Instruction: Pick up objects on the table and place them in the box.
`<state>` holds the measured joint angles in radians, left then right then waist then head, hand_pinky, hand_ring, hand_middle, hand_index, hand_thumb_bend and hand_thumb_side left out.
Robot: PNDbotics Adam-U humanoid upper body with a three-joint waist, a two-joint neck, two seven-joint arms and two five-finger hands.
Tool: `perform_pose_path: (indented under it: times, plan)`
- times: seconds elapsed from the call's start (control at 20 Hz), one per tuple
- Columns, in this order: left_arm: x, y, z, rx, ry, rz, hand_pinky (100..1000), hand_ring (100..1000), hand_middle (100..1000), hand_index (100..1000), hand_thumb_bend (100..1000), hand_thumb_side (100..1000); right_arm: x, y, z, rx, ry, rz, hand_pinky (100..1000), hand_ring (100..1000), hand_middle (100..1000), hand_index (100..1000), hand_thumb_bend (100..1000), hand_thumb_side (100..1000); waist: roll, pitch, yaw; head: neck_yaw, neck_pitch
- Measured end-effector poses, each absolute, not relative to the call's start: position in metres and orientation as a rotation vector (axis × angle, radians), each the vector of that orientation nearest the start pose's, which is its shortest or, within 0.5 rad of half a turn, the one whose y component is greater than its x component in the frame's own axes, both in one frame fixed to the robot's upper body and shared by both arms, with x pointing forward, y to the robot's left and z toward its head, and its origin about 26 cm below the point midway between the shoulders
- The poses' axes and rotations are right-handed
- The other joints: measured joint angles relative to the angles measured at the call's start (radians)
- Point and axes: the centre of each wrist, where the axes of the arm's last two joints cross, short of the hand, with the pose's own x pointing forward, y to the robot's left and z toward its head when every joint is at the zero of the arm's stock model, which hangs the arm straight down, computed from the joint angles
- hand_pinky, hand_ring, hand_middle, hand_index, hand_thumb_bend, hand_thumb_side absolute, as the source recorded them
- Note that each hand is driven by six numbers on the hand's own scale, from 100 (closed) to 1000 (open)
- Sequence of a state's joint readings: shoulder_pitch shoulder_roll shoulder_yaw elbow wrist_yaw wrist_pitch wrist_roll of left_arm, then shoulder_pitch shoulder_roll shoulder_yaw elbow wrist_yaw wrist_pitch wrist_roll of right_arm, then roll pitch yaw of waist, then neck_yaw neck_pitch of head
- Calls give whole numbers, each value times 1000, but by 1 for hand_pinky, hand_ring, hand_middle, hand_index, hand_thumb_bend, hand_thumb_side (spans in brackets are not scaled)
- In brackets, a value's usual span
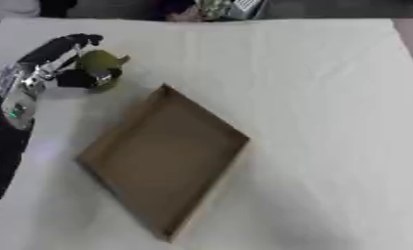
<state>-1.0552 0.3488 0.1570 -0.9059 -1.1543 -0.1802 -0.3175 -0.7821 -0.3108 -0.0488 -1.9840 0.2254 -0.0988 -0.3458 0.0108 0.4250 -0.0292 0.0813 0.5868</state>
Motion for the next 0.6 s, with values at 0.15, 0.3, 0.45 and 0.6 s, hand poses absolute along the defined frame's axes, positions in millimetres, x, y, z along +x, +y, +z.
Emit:
perform_pose_path:
  times: [0.15, 0.3, 0.45, 0.6]
  plan:
    - [492, 281, 244, 1048, -1483, -1275, 1000, 986, 864, 983, 462, 639, 310, -219, 341, 502, 3295, 9, 805, 678, 541, 812, 100, 591, 0, 1, 1, 0, 0]
    - [492, 281, 243, 1024, -1458, -1299, 994, 977, 858, 975, 436, 507, 310, -219, 341, 500, 3296, 10, 805, 678, 541, 812, 100, 591, 1, 1, 2, 0, 0]
    - [492, 282, 245, 1003, -1441, -1313, 978, 962, 841, 957, 418, 483, 310, -219, 341, 500, 3296, 11, 805, 678, 541, 812, 100, 591, 5, 1, 3, 0, 1]
    - [492, 281, 245, 991, -1427, -1319, 949, 936, 817, 925, 382, 501, 310, -219, 341, 500, 3296, 11, 805, 678, 541, 812, 100, 592, 5, 0, 4, 0, 2]
